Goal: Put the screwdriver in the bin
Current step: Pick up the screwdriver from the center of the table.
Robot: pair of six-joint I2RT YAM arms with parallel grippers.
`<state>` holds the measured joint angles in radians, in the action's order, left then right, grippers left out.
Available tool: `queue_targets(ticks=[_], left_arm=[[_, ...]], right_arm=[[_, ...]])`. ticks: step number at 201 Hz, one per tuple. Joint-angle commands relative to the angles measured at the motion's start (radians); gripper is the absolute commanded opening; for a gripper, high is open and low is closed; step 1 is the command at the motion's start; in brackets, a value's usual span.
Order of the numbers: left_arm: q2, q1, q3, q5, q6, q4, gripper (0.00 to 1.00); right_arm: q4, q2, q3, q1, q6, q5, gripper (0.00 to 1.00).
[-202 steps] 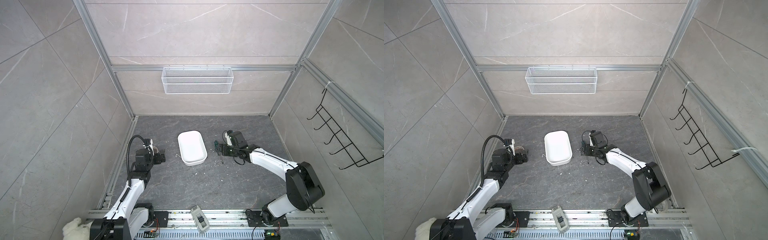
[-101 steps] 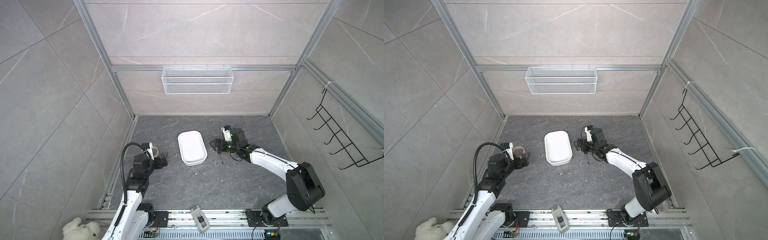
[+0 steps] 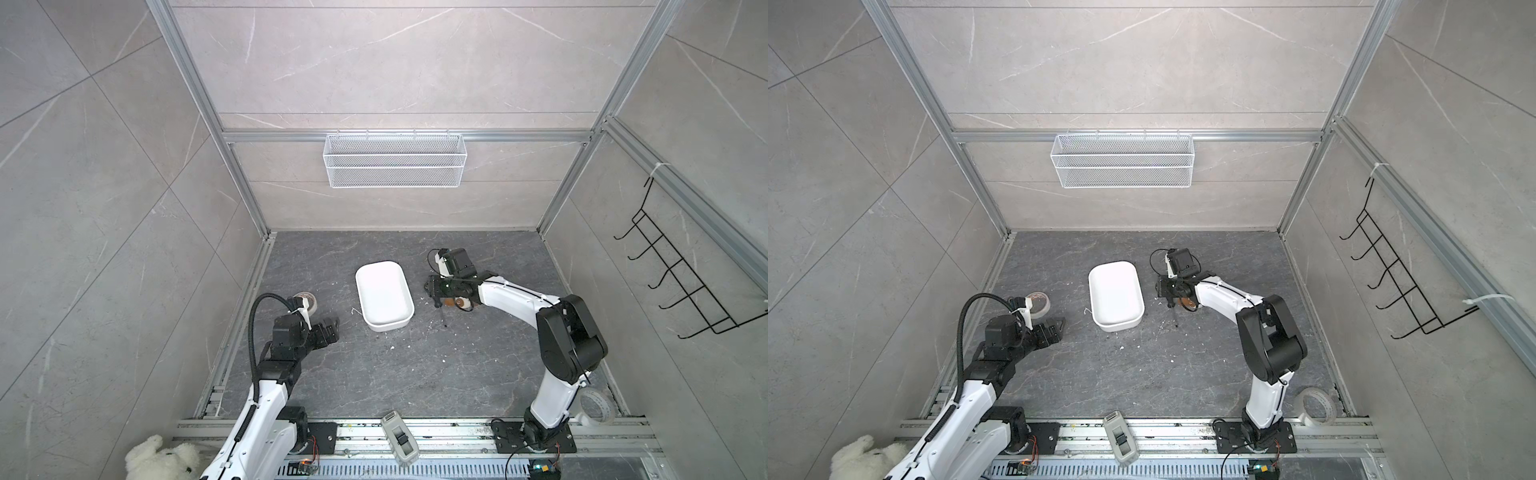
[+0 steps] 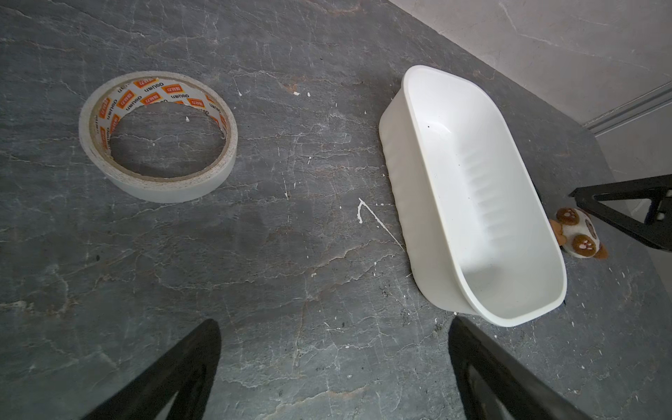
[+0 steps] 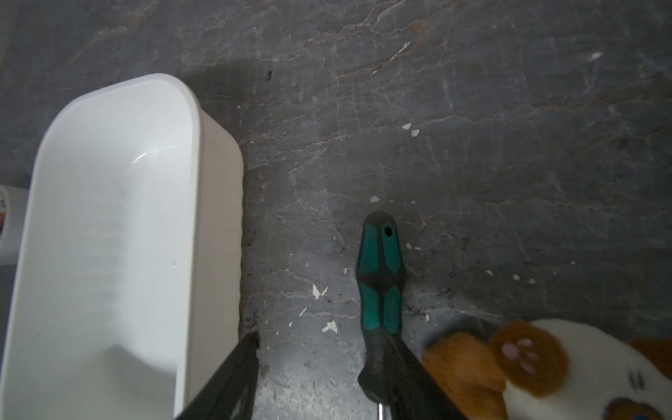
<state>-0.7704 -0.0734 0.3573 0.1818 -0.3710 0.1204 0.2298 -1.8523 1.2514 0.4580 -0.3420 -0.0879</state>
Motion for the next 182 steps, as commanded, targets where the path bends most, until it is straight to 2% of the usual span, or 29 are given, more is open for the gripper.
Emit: queue_targets(ticks=[1, 39, 82, 117, 182], left_arm=[[0.007, 0.000, 0.038, -0.036, -0.025, 0.005, 1.00], [0.028, 0.000, 0.035, -0.058, -0.033, 0.018, 1.00], [0.019, 0.000, 0.035, -0.070, -0.042, 0.019, 1.00], [-0.031, 0.000, 0.063, -0.125, -0.080, 0.066, 1.00], [-0.050, 0.000, 0.073, -0.129, -0.091, 0.080, 1.00]], right_arm=[[0.087, -0.054, 0.050, 0.001, 0.013, 0.065, 0.55], [0.178, -0.140, 0.137, 0.001, 0.007, 0.075, 0.45], [0.180, -0.163, 0.143, 0.001, -0.003, 0.070, 0.45], [0.192, -0.173, 0.143, 0.000, -0.005, 0.069, 0.45], [0.175, -0.171, 0.100, 0.001, -0.008, 0.051, 0.39]])
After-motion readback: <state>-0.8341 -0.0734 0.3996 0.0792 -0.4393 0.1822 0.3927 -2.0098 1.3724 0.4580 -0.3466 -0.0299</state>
